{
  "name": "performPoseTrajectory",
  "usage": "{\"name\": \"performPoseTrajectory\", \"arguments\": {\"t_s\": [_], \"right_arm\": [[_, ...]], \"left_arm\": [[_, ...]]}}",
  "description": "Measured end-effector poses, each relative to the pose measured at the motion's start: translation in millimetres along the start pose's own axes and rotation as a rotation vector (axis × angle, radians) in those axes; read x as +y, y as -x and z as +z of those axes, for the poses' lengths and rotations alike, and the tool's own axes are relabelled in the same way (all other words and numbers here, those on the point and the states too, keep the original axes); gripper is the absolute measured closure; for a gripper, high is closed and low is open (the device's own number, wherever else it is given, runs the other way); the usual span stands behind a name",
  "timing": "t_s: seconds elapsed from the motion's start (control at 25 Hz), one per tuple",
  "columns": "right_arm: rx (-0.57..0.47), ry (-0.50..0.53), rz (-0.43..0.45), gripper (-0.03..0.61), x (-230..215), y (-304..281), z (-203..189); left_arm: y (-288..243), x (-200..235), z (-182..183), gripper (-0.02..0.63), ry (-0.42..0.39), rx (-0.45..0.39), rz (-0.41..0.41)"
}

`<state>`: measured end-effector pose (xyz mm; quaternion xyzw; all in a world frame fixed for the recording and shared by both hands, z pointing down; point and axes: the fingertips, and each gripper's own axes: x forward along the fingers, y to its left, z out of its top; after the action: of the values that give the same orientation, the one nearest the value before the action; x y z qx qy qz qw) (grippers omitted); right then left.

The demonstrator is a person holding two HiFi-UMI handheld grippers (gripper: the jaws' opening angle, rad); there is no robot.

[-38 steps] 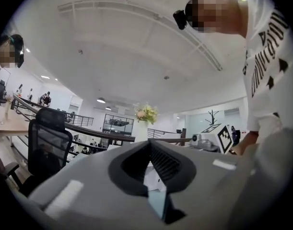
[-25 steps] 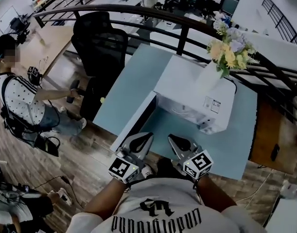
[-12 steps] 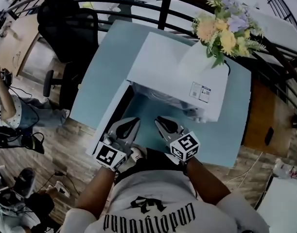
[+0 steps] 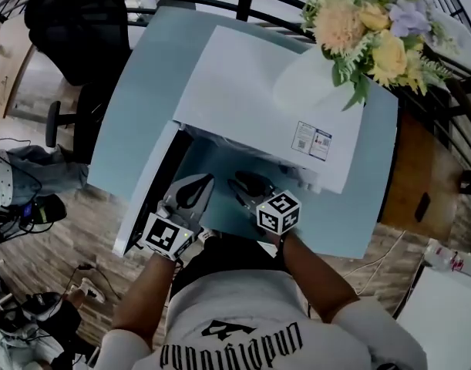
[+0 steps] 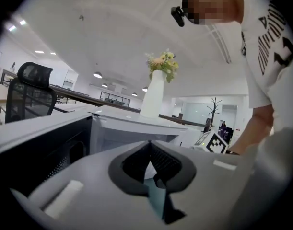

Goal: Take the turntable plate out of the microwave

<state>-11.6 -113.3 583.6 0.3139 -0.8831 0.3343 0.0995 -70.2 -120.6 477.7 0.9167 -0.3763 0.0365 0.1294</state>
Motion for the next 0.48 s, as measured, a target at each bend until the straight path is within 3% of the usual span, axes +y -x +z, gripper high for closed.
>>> {"name": "performPoseTrajectory", "arguments": {"t_s": [0.32, 0.48], "right_arm": [[-0.065, -0.319, -0.002, 0.434, -50, -22, -17], [-0.082, -0.413, -0.012, 0.421, -67, -33, -20]], "left_arm": [[-19, 12, -27, 0.563, 0.018, 0.022, 0.023], [-27, 18, -37, 0.563, 0.031, 0.032, 0.029]]}}
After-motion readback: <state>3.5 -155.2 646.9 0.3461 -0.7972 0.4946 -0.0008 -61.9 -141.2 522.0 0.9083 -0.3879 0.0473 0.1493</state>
